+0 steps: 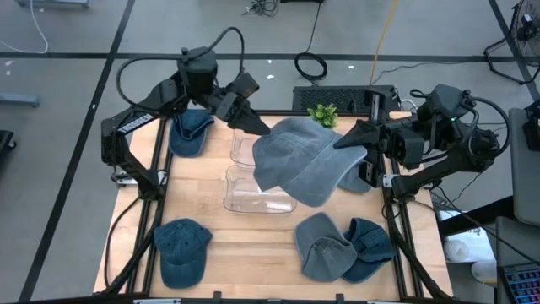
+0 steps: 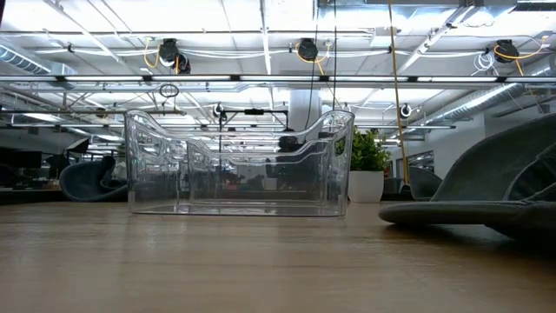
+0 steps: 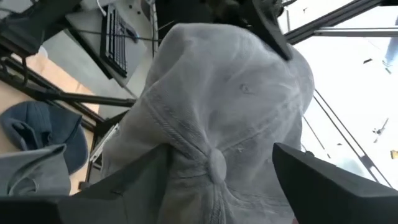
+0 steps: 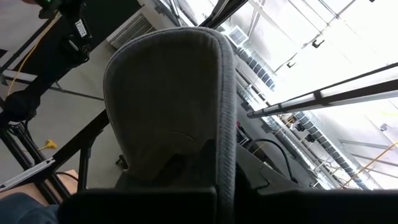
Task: Pick & Place hat
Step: Put the top left gray cap into the top transparent bin
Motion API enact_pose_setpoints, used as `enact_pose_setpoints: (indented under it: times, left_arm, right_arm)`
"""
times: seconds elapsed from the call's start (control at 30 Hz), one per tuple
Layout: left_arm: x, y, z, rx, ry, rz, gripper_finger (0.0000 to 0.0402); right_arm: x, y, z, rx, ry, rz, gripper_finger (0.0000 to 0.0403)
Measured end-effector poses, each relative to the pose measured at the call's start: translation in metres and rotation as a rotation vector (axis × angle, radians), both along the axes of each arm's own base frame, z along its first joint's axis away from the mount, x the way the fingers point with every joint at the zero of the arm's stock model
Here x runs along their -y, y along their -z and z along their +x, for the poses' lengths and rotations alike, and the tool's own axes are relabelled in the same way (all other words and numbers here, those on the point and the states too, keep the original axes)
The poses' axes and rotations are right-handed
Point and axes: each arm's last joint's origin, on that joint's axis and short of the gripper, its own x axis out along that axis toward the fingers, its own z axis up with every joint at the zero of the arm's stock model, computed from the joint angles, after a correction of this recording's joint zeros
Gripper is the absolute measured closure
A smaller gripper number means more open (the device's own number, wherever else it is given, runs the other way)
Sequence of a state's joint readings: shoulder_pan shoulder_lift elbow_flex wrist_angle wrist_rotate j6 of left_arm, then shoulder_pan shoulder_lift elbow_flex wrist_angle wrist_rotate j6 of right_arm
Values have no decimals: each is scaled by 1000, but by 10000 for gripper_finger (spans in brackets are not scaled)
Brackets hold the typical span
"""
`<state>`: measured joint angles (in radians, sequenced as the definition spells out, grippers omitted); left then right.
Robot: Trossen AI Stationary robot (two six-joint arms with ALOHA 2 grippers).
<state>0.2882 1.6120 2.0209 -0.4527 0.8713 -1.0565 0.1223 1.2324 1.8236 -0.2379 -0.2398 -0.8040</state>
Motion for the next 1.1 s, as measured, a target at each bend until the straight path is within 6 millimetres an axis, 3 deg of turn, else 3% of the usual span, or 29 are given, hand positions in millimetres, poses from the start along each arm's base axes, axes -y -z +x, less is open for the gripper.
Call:
enact_pose_setpoints:
  times: [0.17,0.47,0.73,0.9,1.1]
  left_arm:
    - [-1,0,-1,2,-3,1,186]
    - [-13,0,-3,20,-38,29,374]
    - [-29,-4,-9,67,-59,54,375]
    - [-42,-12,-19,141,-68,88,379]
    - [-59,-24,-41,199,-134,127,379]
  right_arm:
    - [0,0,0,0,0,0,403]
    - [0,4,1,-42,2,5,403]
    - [3,6,3,-88,97,65,398]
    - [9,6,3,-97,276,171,359]
    - [10,9,0,-162,280,311,306]
